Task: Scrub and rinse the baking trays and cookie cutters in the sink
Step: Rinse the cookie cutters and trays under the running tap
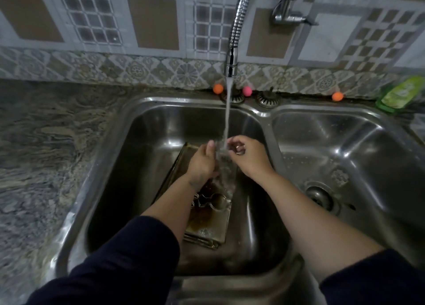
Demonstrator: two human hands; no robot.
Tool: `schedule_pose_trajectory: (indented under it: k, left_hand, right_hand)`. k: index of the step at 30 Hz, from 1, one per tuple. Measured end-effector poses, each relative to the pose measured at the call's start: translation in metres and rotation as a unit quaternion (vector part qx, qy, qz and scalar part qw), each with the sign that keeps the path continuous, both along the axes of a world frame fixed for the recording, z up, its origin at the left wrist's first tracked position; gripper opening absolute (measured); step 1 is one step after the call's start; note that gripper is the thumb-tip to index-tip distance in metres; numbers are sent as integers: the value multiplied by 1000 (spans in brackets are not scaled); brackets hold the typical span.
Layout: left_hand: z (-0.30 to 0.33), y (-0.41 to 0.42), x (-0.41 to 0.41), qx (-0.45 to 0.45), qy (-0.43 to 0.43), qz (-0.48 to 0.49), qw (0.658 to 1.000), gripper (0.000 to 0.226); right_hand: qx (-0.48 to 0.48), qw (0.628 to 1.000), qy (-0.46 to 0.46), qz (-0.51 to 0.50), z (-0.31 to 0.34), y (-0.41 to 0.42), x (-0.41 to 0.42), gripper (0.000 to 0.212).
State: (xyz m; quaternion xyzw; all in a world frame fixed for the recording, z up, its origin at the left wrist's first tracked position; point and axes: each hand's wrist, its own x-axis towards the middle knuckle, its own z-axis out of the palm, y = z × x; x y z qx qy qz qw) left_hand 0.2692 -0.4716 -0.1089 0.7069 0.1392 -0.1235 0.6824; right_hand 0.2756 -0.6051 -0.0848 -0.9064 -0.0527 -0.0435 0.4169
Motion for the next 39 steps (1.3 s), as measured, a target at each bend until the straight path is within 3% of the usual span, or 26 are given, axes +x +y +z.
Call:
schedule_pose_trajectory:
  k: [2, 4, 7, 10, 12, 17, 22, 30, 34, 39]
  left_hand:
    - [1, -2, 3, -91, 66, 0, 994, 42]
    - [0, -6, 4, -123, 68, 26, 990, 31]
    - [-6, -10, 1, -69, 2, 67, 995, 17]
    - [-6, -6, -4, -49, -39, 95, 994, 9]
    - [-7, -1, -8, -92, -50, 96, 990, 7]
    - [-7, 3, -18, -113, -47, 114, 986, 13]
    - [-5, 8, -19, -28, 3, 96, 995, 30]
    - [4, 7, -22, -101, 64, 122, 985, 20]
    - [16, 0, -17, -160, 87, 94, 979, 26]
    - [32, -9, -10, -210, 96, 56, 971, 28]
  right_hand:
    - [7, 1000, 19, 2, -3, -3, -6, 29]
    - [31, 999, 39, -10, -7, -5, -12, 29]
    - [107, 987, 111, -56, -14, -4, -18, 21]
    - [293, 922, 228, -112, -16, 0, -19, 12]
    - [362, 881, 278, -124, -16, 4, -18, 23]
    - [330, 883, 297, -151, -12, 15, -17, 29]
    - [307, 893, 295, -147, -1, 15, -16, 16]
    - [308, 896, 286, -141, 5, 11, -13, 7]
    - [313, 907, 249, -130, 9, 2, -12, 19]
    - [224, 958, 170, -51, 24, -9, -14, 38]
